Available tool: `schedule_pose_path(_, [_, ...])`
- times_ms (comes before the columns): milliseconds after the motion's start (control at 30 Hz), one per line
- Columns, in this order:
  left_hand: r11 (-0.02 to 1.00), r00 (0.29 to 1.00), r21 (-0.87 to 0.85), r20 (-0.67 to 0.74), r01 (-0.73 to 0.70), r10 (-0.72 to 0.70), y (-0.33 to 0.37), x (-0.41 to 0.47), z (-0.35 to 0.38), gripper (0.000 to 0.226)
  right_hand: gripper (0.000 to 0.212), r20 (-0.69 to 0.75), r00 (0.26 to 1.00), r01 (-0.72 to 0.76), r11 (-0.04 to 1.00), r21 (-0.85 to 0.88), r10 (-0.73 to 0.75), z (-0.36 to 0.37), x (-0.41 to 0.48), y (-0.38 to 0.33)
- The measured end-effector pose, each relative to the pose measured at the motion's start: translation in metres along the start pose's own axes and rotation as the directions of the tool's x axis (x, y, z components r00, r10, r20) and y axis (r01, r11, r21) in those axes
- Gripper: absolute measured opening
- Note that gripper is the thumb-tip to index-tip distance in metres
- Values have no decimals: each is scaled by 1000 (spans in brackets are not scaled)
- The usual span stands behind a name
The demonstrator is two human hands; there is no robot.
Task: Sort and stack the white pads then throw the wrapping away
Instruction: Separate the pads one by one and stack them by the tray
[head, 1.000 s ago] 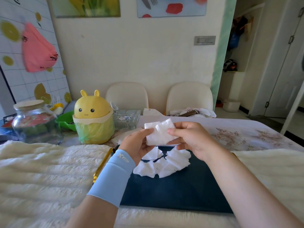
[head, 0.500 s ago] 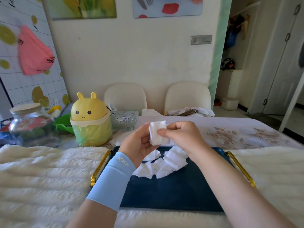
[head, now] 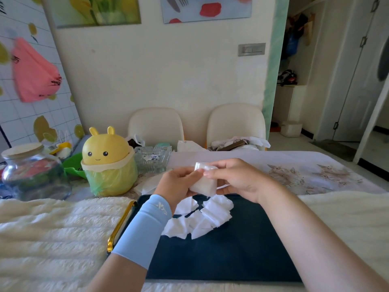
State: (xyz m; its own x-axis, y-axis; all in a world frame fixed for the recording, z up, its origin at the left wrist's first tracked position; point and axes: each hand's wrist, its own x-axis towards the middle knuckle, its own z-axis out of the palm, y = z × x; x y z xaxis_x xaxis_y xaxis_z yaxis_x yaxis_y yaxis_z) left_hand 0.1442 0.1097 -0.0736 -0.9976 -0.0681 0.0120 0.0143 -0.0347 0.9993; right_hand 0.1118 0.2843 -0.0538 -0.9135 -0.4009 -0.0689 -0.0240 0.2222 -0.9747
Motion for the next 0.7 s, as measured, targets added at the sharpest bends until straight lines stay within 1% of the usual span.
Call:
schedule_pose_path(33, [999, 1000, 37, 15, -14, 14, 3, 5, 3, 21, 25, 8, 1000, -2, 1000, -16, 2, -7, 3, -2])
schedule_pose_path(100, [999, 997, 46, 83, -6, 2, 11, 18, 7, 25, 23, -32, 999, 3, 999, -45, -4, -21, 11, -7])
schedule_pose_path(167, [998, 988, 60, 155, 0, -9, 19, 33, 11, 38, 28, -38, 999, -17, 998, -62, 15, -36, 19, -14])
schedule_pose_path(233, [987, 983, 159, 185, -39, 9, 29, 49, 19, 48, 30, -12, 997, -78, 994, -82, 77, -51, 26, -23])
schedule_pose_path(300, [963, 979, 251, 196, -99, 50, 41, 63, 32, 51, 28, -20, 991, -130, 983, -128, 129, -67, 35, -30])
schedule_pose_path(367, [964, 978, 244, 200, -107, 58, 46, 82, 47, 51, 24, -75, 988, -145, 976, -165, 134, -85, 44, -36])
schedule_pose_path(400, [959, 981, 266, 188, -103, 54, 45, 92, 53, 48, 22, -124, 984, -145, 977, -155, 126, -93, 48, -36])
schedule_pose_path(433, [934, 984, 338, 168, -118, 63, 41, 104, 59, 43, 20, -182, 976, -144, 981, -131, 119, -103, 53, -36])
schedule_pose_path(467, [875, 983, 460, 160, -153, 87, 37, 116, 63, 37, 21, -237, 964, -146, 984, -100, 119, -113, 58, -34])
schedule_pose_path(533, [687, 968, 688, 233, -233, 94, 26, 132, 70, 27, 23, -304, 941, -167, 985, -36, 149, -126, 67, -27])
schedule_pose_path(600, [452, 934, 835, 357, -314, -11, 16, 142, 79, 32, 27, -329, 924, -210, 978, -7, 196, -132, 75, -17])
schedule_pose_path(667, [206, 888, 893, 434, -401, -152, 7, 147, 88, 41, 24, -337, 911, -257, 966, -17, 237, -131, 82, -8])
schedule_pose_path(700, [109, 868, 895, 445, -432, -222, 3, 148, 91, 44, 24, -338, 907, -273, 962, -17, 251, -130, 85, -2])
